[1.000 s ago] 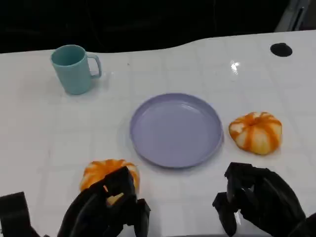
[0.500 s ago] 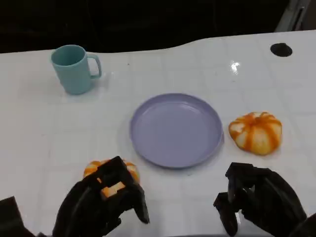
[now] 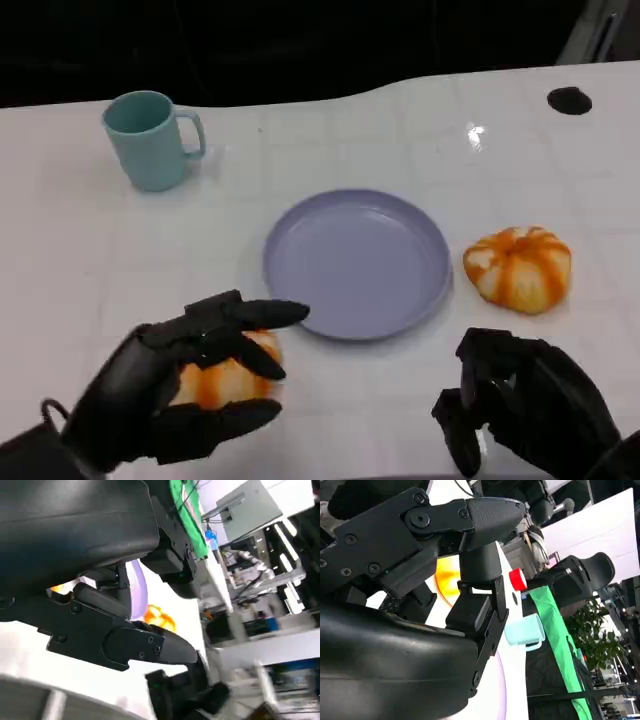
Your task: Grasp the bread from the table and place it into the plate.
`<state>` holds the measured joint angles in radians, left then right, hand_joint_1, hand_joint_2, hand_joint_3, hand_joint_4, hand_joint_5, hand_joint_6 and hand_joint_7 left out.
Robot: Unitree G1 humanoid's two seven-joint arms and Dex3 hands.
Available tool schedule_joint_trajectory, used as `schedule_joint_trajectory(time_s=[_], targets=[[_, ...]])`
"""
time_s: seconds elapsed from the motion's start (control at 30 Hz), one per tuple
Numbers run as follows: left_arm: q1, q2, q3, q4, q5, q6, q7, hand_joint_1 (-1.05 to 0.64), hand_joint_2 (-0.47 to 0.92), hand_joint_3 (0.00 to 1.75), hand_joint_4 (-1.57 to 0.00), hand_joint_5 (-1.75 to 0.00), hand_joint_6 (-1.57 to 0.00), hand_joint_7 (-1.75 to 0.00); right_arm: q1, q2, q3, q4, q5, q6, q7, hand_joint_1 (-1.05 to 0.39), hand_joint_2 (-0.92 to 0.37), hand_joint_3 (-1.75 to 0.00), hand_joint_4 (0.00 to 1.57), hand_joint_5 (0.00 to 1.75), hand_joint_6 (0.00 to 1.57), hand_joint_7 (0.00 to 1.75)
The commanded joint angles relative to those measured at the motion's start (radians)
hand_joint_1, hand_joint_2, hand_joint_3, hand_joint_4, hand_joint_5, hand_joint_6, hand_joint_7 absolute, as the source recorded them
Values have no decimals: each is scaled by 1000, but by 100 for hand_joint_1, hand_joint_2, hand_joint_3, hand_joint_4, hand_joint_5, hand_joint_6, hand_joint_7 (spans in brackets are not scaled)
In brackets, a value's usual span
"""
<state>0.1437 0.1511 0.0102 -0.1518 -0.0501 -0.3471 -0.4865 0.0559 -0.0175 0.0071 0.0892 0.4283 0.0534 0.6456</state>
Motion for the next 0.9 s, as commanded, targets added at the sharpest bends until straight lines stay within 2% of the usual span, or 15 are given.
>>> schedule_joint_trajectory(time_s=[0.03,0.17,0.23,0.3,0.57,0.9], targets=[[13,84,31,-91,172,6,85,-65,92,3,-23,-98,-40,-13,9,-13,-7,-19,10,8,0,-93,-70,-45,121,156,105,141],[27,147,43,-167,430,6,181,-72,92,7,-28,-78,-43,-5,10,-14,-6,-22,11,12,0,-93,-70,-46,122,155,104,140],[34,166,41,-200,550,19,225,-71,92,5,-37,-61,-47,-3,10,-14,-7,-26,14,19,0,-92,-69,-47,122,155,104,141],[36,175,34,-221,623,37,249,-70,92,3,-43,-52,-49,-2,9,-13,-8,-25,14,22,-1,-92,-68,-48,121,155,104,142],[16,234,-30,-253,863,101,250,-70,92,1,-49,-43,-46,0,-4,-8,-12,-10,13,20,-1,-93,-66,-53,120,156,103,140],[-88,265,-148,-140,942,216,181,-70,90,0,-48,-39,-42,0,-4,-7,-9,-13,7,19,-4,-94,-68,-47,122,154,106,137]])
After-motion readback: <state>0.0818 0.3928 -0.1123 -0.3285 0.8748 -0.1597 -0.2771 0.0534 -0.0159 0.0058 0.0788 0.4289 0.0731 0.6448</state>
